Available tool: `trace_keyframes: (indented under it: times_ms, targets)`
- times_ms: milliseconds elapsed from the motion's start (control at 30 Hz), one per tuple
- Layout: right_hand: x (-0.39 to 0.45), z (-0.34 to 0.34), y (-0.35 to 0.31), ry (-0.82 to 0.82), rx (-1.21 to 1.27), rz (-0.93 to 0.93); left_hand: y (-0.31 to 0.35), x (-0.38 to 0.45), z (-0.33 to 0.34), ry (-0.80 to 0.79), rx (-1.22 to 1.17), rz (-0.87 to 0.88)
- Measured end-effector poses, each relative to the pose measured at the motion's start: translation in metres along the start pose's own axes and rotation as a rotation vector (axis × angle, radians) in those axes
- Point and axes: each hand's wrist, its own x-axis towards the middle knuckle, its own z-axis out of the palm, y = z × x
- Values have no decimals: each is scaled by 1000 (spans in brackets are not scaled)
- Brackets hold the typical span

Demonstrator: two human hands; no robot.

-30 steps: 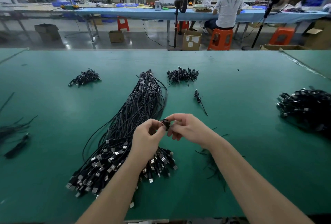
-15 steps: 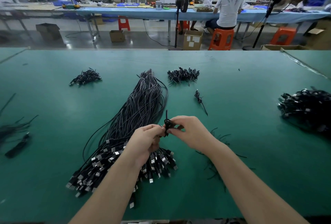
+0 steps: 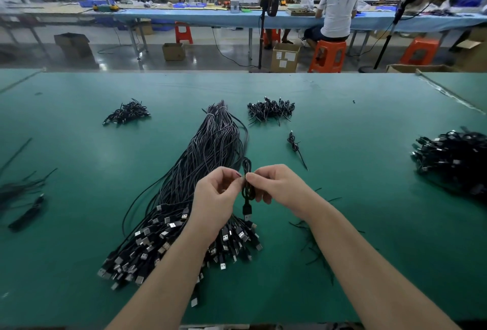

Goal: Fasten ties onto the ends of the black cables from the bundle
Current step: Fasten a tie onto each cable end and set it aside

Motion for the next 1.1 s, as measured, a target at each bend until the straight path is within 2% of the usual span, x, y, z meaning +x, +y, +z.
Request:
trace_keyframes:
  times_ms: [133, 200, 233, 300, 400, 467, 600, 700, 867, 1033, 1100]
  targets:
    - [-1, 0, -5, -151, 415, 267, 3, -8, 3, 60, 340, 372]
    - [-1, 1, -1, -194, 511, 325, 0, -10, 4, 61, 369, 415]
    - [-2, 1, 0, -203, 518, 324, 0, -10, 5, 52, 355, 381]
    - [-3, 1, 2, -164, 382, 300, -1, -9, 5, -9, 332, 249]
    - [-4, 2, 1, -61, -164, 194, 0, -4, 1, -160, 389, 119]
    - [-5, 3, -1, -80, -409, 120, 3, -2, -3, -226, 468, 106]
    - [-7, 2, -2, -117, -498, 67, 12, 2, -13, -272, 592, 172]
    - [-6, 2, -4, -124, -468, 50, 17, 4, -17, -313, 543, 137]
    - [-5, 3, -3, -150, -211, 105, 12, 3, -16, -231, 483, 126]
    - [-5, 2, 5, -258, 106, 236, 6, -6, -13, -176, 439, 301]
    - [-5, 0, 8, -320, 161, 262, 4, -6, -13, -174, 431, 312]
